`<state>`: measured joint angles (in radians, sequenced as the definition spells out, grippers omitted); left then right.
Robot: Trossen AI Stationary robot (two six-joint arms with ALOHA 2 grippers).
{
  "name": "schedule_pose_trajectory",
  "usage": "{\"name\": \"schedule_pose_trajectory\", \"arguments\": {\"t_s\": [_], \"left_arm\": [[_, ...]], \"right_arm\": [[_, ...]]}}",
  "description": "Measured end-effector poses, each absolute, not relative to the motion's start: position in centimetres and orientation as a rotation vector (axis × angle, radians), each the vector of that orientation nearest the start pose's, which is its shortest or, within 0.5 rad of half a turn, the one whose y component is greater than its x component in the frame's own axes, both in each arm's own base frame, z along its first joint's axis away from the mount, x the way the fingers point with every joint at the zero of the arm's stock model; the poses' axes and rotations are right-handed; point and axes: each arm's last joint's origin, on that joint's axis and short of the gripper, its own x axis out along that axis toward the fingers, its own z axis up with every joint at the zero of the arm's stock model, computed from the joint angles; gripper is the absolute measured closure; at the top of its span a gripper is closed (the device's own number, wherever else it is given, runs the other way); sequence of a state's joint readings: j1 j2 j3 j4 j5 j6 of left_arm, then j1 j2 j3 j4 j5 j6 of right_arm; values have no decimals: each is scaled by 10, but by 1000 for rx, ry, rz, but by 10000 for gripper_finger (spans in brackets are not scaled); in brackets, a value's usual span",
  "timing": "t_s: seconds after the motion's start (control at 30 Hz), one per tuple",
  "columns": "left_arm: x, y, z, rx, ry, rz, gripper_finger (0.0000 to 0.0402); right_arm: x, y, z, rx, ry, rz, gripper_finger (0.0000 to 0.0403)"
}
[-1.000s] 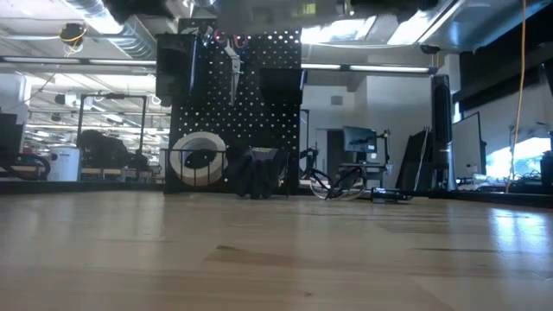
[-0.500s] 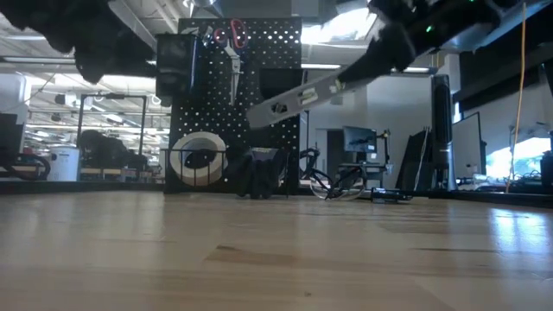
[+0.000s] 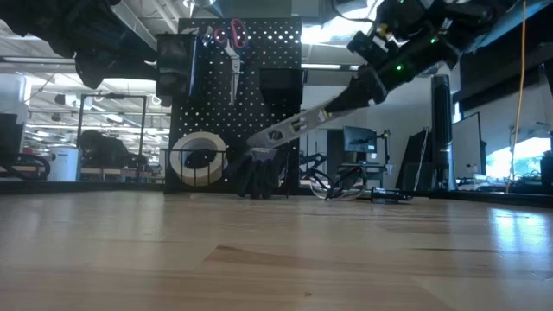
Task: Hang tools onto peg board
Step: Put the spirit level into the wire basket on the pegboard
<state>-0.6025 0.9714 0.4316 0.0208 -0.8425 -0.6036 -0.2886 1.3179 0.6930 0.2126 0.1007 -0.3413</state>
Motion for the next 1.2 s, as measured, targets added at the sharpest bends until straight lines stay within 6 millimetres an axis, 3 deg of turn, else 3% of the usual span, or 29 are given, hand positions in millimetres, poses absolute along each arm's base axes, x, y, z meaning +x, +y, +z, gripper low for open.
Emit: {"name": "schedule_pose_trajectory", "arguments": {"t_s": [0.43,1.2], "left_arm": [[167,-89,204,-277,298,343,226],[173,-93,191,-266,345,367,226]], "right_arm": [[276,-112,210,-286,402,-347,336],[320,-133,182,-299,439,-382,317]]}}
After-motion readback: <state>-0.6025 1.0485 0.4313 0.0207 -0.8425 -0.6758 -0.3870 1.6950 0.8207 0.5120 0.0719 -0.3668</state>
